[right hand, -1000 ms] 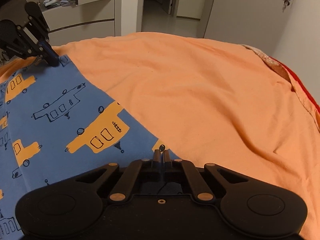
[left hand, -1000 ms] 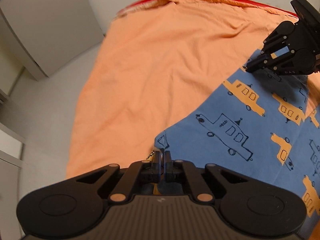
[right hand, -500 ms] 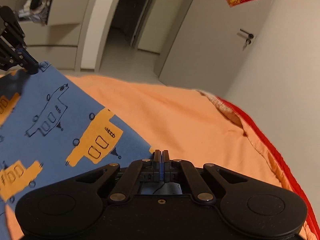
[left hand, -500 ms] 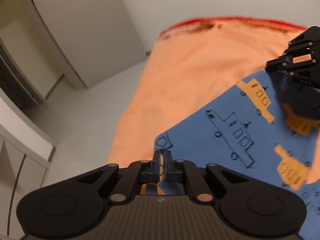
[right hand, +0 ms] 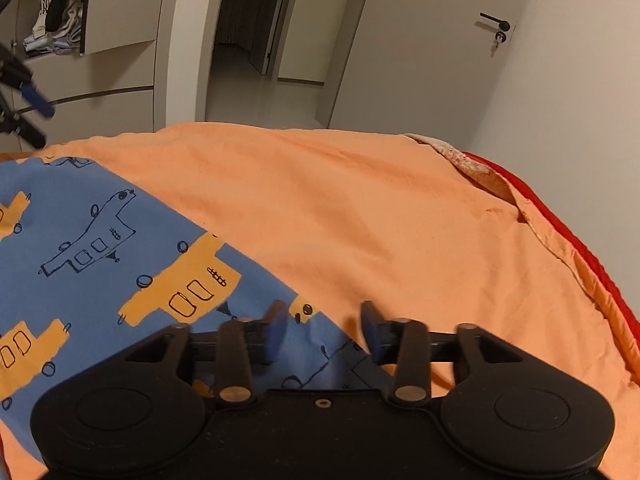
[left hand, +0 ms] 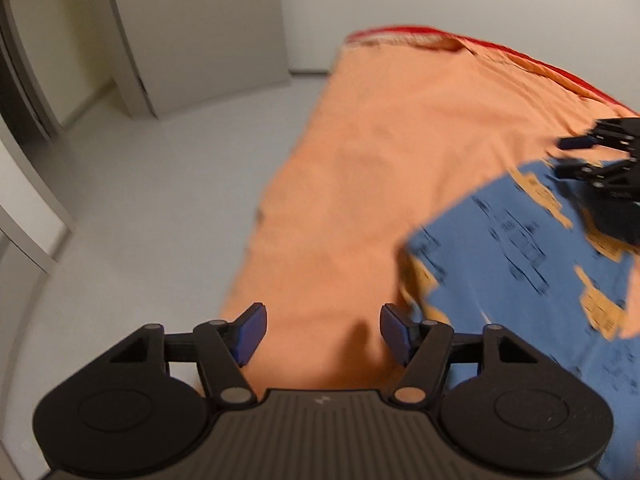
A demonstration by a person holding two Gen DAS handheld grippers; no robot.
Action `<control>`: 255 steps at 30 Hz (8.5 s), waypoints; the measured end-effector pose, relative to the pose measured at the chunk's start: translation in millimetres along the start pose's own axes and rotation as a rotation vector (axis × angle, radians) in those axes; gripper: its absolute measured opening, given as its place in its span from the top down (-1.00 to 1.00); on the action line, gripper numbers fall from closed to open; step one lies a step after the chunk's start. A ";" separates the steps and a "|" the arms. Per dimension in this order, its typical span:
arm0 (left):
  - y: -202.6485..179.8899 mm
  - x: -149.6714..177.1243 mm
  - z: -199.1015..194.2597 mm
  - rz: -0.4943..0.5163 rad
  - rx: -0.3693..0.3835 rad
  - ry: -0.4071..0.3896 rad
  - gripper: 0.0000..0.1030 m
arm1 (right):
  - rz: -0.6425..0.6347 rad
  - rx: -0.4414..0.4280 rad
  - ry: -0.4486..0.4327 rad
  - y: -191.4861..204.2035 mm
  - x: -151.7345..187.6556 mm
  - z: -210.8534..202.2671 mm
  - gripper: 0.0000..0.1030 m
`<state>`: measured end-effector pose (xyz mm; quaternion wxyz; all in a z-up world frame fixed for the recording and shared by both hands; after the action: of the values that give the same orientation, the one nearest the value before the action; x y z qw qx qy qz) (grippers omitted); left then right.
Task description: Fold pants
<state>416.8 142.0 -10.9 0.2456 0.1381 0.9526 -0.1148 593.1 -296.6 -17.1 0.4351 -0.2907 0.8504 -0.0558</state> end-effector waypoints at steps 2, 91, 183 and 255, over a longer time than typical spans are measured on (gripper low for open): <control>-7.6 6.3 10.8 0.006 0.014 0.045 -0.22 | 0.009 -0.028 0.010 4.4 0.3 3.8 -0.04; -79.4 -17.3 32.5 0.284 -0.149 0.139 0.26 | -0.107 -0.046 -0.016 59.8 -18.6 -42.6 0.97; -504.1 100.0 92.8 0.919 0.028 -0.173 -0.04 | 1.223 0.060 0.081 -6.2 300.5 -288.7 -0.26; -207.5 157.9 -45.1 -0.057 -0.469 -0.049 -0.99 | 0.190 0.505 0.058 118.1 253.8 -288.7 -0.90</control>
<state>197.9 -6.5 -20.0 0.2908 0.0473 0.9504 0.0996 202.7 -382.6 -60.1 0.4724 -0.0901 0.8452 -0.2334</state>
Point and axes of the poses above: each gripper's, at about its wrist camera, not at the fingertips, and z roughly the way its jaws point, y to its left, x to its underside, the point moved 1 cm from there along z, roughly the way its jaws point, and after that the axes turned 11 degrees about x, right-handed, at the moved point
